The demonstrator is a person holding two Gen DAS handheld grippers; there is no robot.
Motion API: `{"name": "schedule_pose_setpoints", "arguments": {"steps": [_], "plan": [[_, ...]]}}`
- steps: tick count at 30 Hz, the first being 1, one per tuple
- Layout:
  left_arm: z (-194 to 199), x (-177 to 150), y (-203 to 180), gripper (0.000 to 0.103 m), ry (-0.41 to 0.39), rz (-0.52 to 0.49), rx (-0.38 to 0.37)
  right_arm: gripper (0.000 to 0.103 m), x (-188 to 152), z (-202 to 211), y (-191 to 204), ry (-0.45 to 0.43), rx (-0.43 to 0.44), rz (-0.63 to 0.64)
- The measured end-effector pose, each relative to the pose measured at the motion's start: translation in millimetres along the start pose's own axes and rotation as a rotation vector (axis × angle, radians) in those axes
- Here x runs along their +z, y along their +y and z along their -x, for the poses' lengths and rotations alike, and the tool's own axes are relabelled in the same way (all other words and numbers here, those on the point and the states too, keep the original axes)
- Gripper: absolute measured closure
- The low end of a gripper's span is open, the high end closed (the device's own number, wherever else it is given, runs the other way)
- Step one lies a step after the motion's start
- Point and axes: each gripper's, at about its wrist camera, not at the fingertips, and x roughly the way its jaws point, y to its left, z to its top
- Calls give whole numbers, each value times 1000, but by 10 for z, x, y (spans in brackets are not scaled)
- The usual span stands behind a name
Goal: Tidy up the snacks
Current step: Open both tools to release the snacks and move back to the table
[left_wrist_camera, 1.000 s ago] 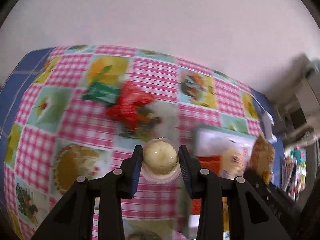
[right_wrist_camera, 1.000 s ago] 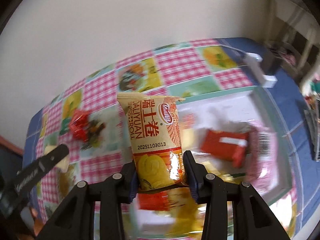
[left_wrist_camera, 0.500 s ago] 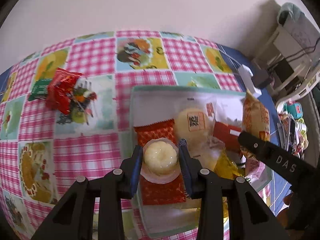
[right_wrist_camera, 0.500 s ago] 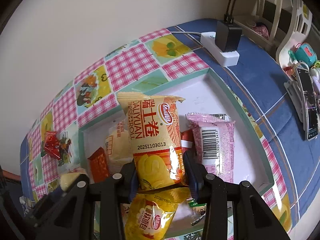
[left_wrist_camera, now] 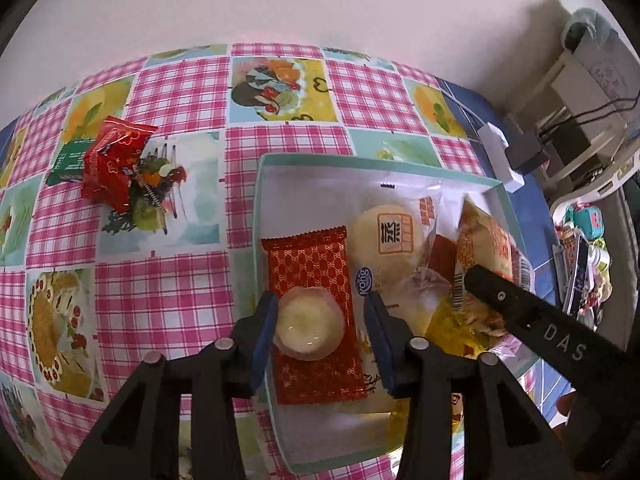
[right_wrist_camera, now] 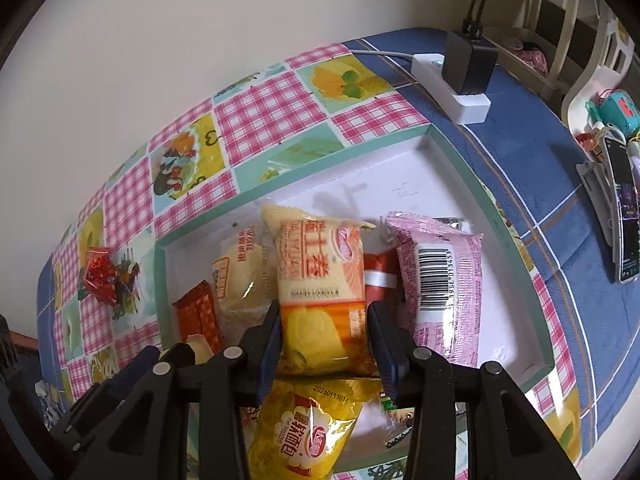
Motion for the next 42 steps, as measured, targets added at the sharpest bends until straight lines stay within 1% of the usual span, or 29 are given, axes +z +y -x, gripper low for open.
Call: {"name": "schedule_pose_setpoints", "arguments": {"steps": [2, 3, 4, 6, 7, 8, 10, 11, 13, 14, 16, 19, 22, 27, 30, 32, 33, 34, 35, 42], "plan": [[34, 15, 35, 51, -1, 17, 13, 47, 3, 9, 14, -5, -2, 11], [36, 29, 48, 49, -1, 25, 23, 44, 3, 13, 23, -6, -1, 17], [56, 37, 81, 47, -2, 39, 40, 44, 3, 15, 33, -7, 1, 22], [91, 47, 149, 36, -8, 69, 69, 41, 4, 21, 44, -8, 1, 28], [106, 60, 188, 34, -13, 83, 82, 38, 4, 26, 54, -10, 0, 35], [135, 68, 242, 32, -21, 102, 108, 36, 7, 29, 59, -12, -1, 41], [170, 81, 327, 31, -35, 131, 156, 28, 7, 39, 83, -19, -6, 55], [201, 84, 389, 30, -47, 151, 182, 27, 8, 40, 94, -22, -5, 61], [245, 91, 494, 21, -67, 185, 217, 21, 5, 39, 117, -26, -3, 73], [261, 94, 534, 15, -74, 199, 232, 20, 2, 37, 129, -27, -2, 78], [297, 90, 641, 14, -88, 232, 264, 16, -3, 35, 151, -29, -2, 86], [303, 82, 776, 9, -93, 268, 298, 14, -10, 30, 179, -30, -3, 97], [322, 66, 880, 9, -97, 296, 327, 14, -21, 28, 206, -29, -3, 107], [374, 39, 983, 9, -109, 325, 345, 12, -29, 32, 245, -33, 2, 121], [383, 30, 1019, 9, -114, 334, 357, 6, -32, 44, 263, -39, 4, 129], [390, 22, 1047, 9, -118, 345, 362, 4, -33, 54, 277, -45, 3, 134], [397, 17, 1068, 7, -121, 355, 364, 3, -37, 59, 290, -47, 3, 139], [402, 11, 1083, 5, -123, 366, 366, 0, -39, 60, 302, -49, 5, 143], [411, 5, 1100, 0, -126, 375, 369, 0, -40, 60, 312, -49, 8, 147], [455, 4, 1160, 0, -145, 383, 390, 0, -50, 55, 357, -55, 11, 166]]}}
